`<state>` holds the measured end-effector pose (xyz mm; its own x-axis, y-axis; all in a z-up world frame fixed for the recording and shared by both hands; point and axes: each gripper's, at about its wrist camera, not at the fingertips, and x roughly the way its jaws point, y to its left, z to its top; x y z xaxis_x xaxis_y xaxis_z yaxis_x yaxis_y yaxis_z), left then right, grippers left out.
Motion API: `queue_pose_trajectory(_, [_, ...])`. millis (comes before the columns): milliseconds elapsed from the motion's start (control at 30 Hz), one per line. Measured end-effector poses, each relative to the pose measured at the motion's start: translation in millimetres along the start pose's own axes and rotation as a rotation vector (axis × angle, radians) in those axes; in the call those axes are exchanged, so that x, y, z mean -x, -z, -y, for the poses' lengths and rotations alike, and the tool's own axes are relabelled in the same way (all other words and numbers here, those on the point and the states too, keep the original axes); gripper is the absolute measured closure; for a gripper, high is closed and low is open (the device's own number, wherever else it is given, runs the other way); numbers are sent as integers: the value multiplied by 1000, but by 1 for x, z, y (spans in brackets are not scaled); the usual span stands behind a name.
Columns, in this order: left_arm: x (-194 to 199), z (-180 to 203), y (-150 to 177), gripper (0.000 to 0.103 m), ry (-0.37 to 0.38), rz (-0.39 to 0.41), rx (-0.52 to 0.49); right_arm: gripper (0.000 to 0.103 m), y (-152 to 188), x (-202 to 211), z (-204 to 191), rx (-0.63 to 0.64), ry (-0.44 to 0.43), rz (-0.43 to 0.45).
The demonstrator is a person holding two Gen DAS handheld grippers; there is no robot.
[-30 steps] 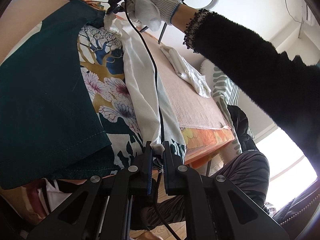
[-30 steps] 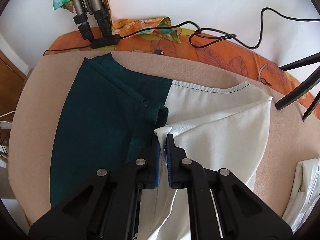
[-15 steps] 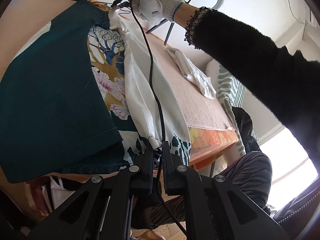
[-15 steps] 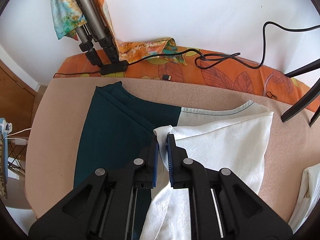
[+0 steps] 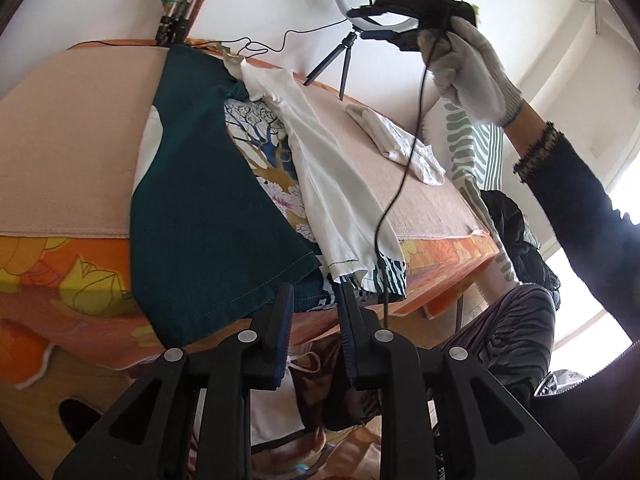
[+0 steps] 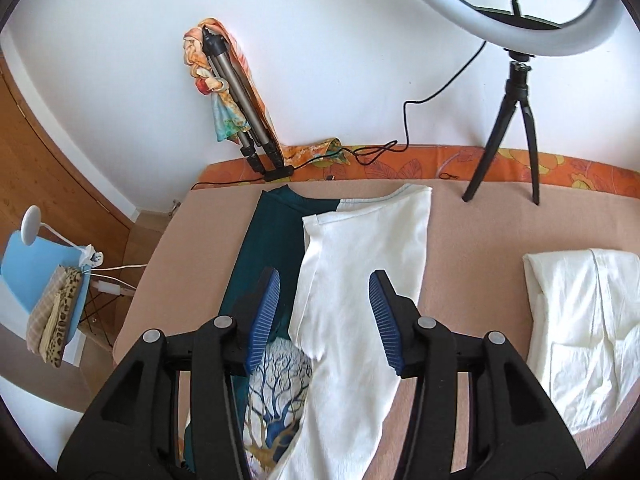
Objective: Fold small clothes
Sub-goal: 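Open both tools and lift them away from the folded t-shirt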
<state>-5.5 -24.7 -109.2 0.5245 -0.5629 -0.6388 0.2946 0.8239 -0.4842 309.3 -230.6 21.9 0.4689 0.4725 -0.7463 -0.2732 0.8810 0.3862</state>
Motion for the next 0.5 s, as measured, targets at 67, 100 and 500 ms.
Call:
queue_pose_trajectory(67, [-1, -1, -8, 81, 16, -10, -5, 54, 27, 27, 7, -1, 1, 15])
queue_pose_trajectory(100, [-2, 1, -12, 81, 19, -14, -16, 54, 42, 38, 10, -3, 6, 16])
queue_pose_trajectory(500, [-67, 33, -19, 57, 31, -136, -70, 54, 231, 61, 35, -10, -19, -134])
